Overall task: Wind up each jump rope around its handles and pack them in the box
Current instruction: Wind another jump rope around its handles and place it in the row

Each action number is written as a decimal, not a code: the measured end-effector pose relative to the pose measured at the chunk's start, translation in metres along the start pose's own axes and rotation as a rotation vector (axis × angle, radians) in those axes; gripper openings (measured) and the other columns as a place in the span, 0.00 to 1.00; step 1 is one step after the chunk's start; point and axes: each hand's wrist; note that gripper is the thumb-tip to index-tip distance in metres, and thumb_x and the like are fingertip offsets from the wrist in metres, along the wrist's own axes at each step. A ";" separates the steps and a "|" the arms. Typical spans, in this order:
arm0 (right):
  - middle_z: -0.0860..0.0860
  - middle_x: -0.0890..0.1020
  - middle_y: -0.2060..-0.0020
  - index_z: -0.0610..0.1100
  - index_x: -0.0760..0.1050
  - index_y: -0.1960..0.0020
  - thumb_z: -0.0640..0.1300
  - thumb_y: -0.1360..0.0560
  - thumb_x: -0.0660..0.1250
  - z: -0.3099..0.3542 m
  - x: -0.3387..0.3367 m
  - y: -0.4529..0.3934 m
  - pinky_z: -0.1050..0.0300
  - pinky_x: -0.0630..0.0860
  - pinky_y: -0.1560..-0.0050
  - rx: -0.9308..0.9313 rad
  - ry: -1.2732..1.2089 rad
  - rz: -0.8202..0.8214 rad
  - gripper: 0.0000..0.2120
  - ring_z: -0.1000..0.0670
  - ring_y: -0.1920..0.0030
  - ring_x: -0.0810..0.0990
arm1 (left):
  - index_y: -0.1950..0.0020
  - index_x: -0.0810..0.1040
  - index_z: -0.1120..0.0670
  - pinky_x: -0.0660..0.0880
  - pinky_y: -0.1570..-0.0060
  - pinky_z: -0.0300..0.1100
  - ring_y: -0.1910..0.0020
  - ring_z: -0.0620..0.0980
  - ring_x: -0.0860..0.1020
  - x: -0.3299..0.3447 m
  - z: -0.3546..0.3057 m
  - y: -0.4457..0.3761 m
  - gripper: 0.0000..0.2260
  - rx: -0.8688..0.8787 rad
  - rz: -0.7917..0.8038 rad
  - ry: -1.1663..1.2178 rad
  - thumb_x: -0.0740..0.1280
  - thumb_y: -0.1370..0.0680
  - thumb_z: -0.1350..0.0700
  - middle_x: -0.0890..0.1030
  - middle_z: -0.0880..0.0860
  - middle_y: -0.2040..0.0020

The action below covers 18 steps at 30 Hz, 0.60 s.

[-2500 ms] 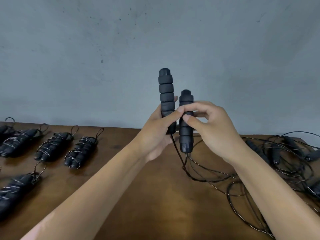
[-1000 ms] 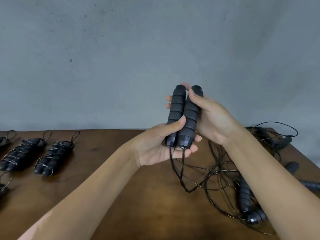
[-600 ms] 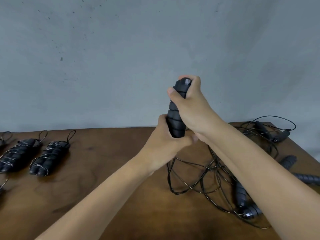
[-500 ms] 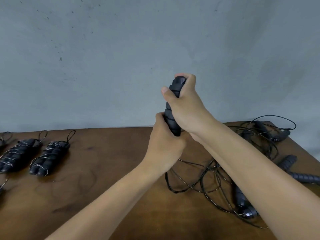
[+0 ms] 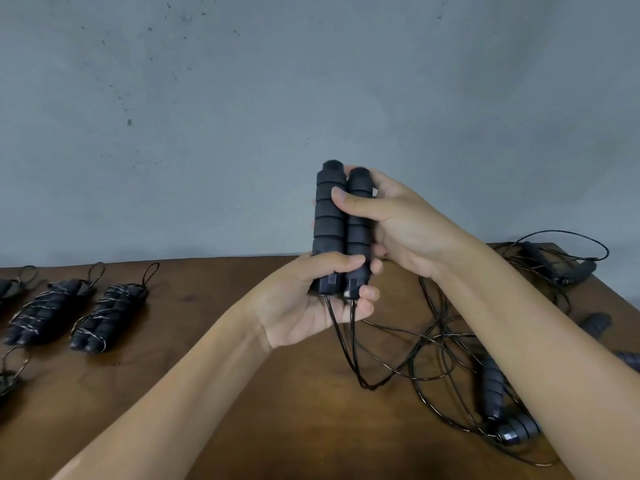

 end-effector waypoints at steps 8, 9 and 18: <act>0.48 0.84 0.45 0.49 0.75 0.36 0.44 0.24 0.74 -0.009 0.001 -0.007 0.56 0.79 0.65 -0.067 -0.012 -0.028 0.18 0.43 0.44 0.85 | 0.36 0.83 0.61 0.81 0.38 0.52 0.42 0.60 0.83 -0.009 0.003 0.006 0.15 0.031 -0.106 -0.030 0.68 0.22 0.65 0.82 0.62 0.35; 0.48 0.84 0.45 0.49 0.75 0.36 0.44 0.24 0.74 -0.010 0.001 -0.008 0.56 0.80 0.65 -0.069 -0.012 -0.025 0.18 0.43 0.44 0.85 | 0.36 0.84 0.61 0.81 0.38 0.52 0.42 0.60 0.83 -0.010 0.002 0.007 0.15 0.031 -0.105 -0.031 0.67 0.22 0.65 0.82 0.62 0.35; 0.47 0.84 0.47 0.49 0.75 0.36 0.44 0.24 0.74 -0.012 0.004 -0.014 0.57 0.79 0.68 -0.097 -0.030 -0.001 0.18 0.46 0.49 0.85 | 0.28 0.76 0.63 0.77 0.33 0.55 0.37 0.62 0.82 -0.011 -0.003 0.012 0.20 0.045 -0.103 -0.063 0.65 0.21 0.69 0.80 0.64 0.32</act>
Point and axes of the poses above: each hand's wrist, its own y-axis away from the middle knuckle, its own x-axis out of the palm, z = x × y
